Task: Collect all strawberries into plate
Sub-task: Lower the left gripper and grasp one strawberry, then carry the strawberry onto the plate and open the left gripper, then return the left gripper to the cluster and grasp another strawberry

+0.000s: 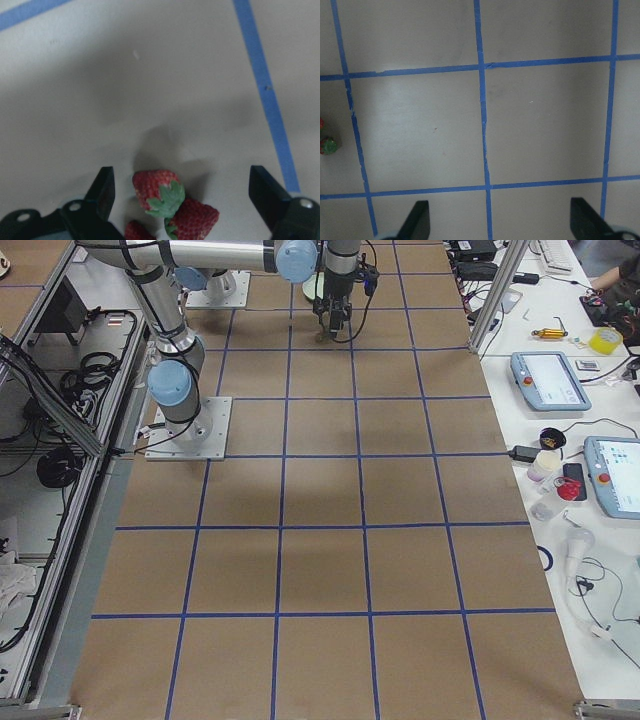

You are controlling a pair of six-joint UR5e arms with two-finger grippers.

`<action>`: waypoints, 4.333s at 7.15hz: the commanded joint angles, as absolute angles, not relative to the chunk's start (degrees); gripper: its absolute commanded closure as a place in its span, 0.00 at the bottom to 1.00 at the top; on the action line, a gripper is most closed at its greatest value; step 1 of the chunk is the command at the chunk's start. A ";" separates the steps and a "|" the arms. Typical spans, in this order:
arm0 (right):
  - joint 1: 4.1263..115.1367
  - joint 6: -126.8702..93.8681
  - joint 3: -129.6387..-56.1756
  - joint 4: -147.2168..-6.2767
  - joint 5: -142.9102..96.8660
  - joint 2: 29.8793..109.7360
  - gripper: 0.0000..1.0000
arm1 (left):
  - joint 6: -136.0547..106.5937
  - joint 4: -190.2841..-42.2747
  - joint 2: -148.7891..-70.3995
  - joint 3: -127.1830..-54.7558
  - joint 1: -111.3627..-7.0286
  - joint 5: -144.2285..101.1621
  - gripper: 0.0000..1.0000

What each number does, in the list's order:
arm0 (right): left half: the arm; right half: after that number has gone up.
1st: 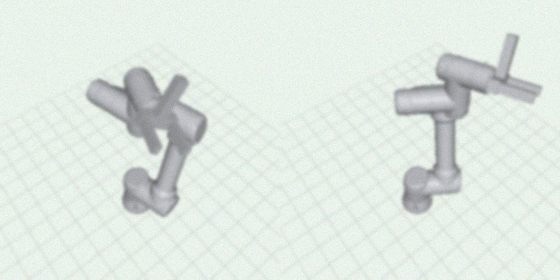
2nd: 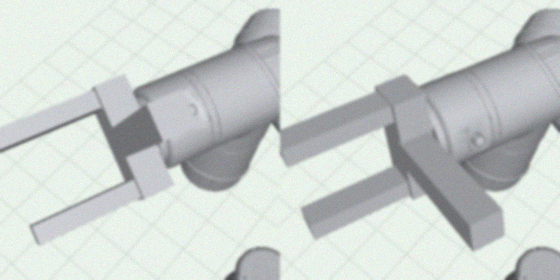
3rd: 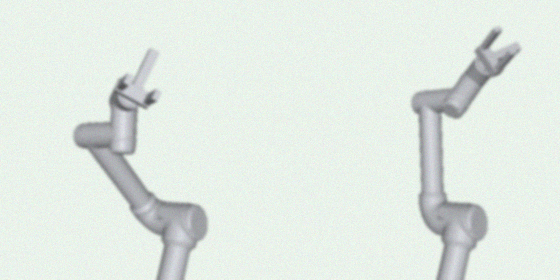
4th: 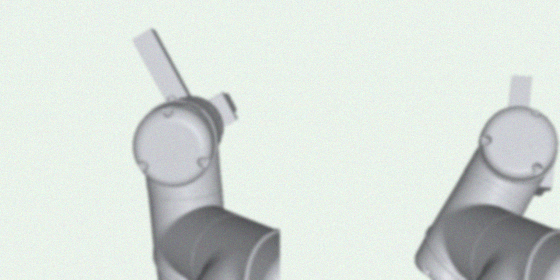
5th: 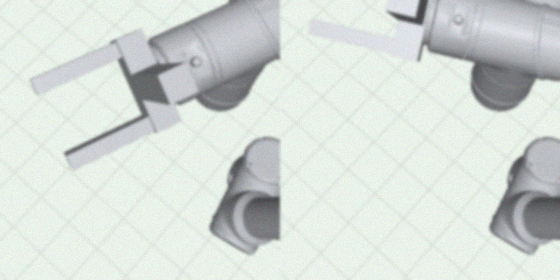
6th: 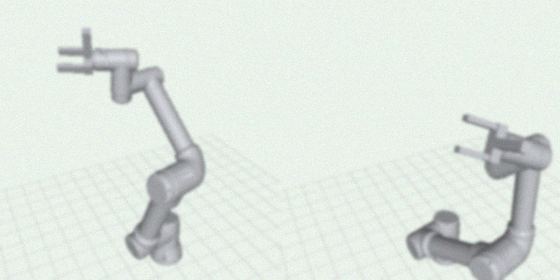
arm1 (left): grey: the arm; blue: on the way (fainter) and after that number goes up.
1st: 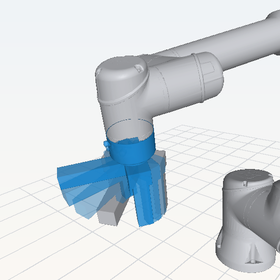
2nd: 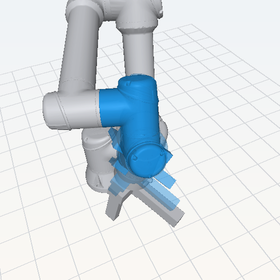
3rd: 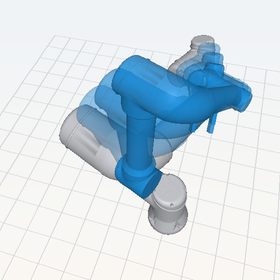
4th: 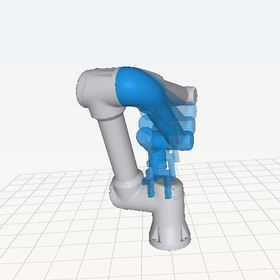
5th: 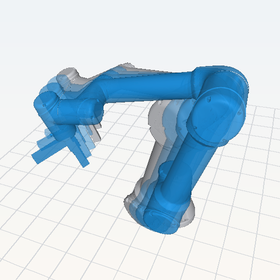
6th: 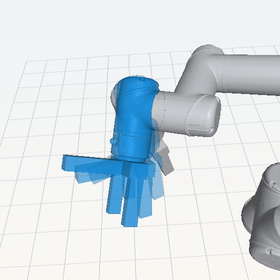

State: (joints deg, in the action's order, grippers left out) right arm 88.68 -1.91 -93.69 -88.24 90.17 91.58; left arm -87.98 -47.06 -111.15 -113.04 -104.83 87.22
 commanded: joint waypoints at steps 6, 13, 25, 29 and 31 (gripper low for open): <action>88.68 -1.67 -93.69 -88.24 90.35 91.58 0.00 | -87.46 -48.34 -111.71 -113.64 -104.41 85.69 0.33; 88.68 -1.67 -93.78 -88.24 90.26 91.58 0.00 | -76.15 -52.26 -109.60 -110.84 -100.31 86.22 0.88; 88.68 -1.67 -93.78 -88.24 90.26 91.58 0.00 | -49.93 -65.57 -106.08 -112.06 -87.43 86.53 0.00; 88.68 -1.67 -93.78 -88.24 90.35 91.58 0.00 | -63.02 -61.64 -108.44 -107.85 -99.81 81.91 0.00; 88.68 -1.67 -93.78 -88.24 90.35 91.50 0.00 | -62.14 -52.66 -114.23 -107.75 -102.74 81.91 0.00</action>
State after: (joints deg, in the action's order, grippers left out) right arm 88.68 -1.67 -93.78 -88.24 90.35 91.56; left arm -62.55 -56.39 -111.14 -107.97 -100.96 81.91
